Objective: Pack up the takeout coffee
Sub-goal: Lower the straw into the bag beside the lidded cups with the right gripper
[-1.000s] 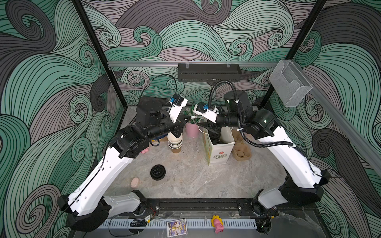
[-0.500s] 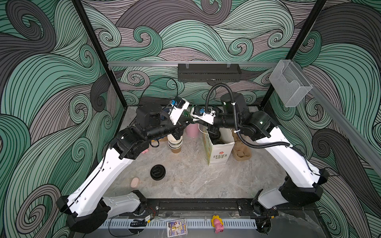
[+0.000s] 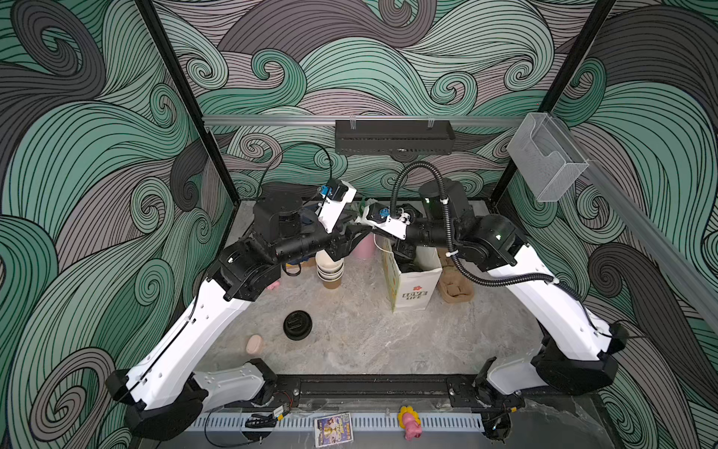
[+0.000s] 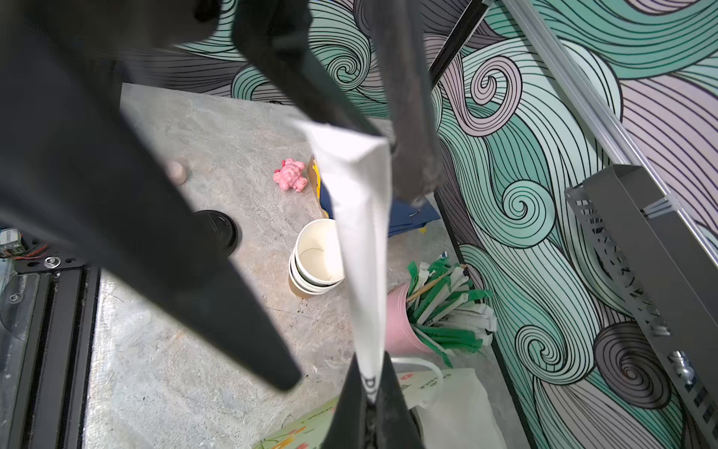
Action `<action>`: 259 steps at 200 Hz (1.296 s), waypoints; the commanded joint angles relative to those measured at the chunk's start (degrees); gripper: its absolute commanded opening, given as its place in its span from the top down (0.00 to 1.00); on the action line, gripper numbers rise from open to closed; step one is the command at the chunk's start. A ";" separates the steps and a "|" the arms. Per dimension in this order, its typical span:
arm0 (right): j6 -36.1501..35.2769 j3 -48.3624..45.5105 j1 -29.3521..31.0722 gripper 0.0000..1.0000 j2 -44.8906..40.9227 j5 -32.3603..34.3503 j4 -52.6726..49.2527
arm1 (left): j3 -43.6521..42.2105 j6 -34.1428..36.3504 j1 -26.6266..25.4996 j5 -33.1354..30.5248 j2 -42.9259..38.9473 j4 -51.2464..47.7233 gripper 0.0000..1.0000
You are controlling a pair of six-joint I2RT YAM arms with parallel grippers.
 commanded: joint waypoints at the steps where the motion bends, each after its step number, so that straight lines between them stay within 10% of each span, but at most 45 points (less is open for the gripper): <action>1: 8.60 -3.88 0.02 0.93 -3.90 3.43 4.13 | -0.96 -2.92 -0.48 -2.09 -2.06 7.04 0.24; 63: 40.28 -16.00 -0.42 0.91 -8.47 31.09 13.83 | -10.67 -15.35 -0.30 -30.26 -6.12 15.65 0.19; 115: 60.08 -16.30 -5.83 0.92 -0.85 28.12 6.92 | -11.27 -27.51 0.28 -38.66 -3.63 4.06 0.19; 180: 66.51 -22.12 -8.75 0.85 0.80 20.57 3.24 | -7.26 -35.01 3.83 -33.52 3.51 -10.07 0.22; 259: 60.46 -15.73 -9.74 0.51 -2.06 21.67 0.15 | 5.31 -33.00 9.48 -20.22 20.37 -12.46 0.34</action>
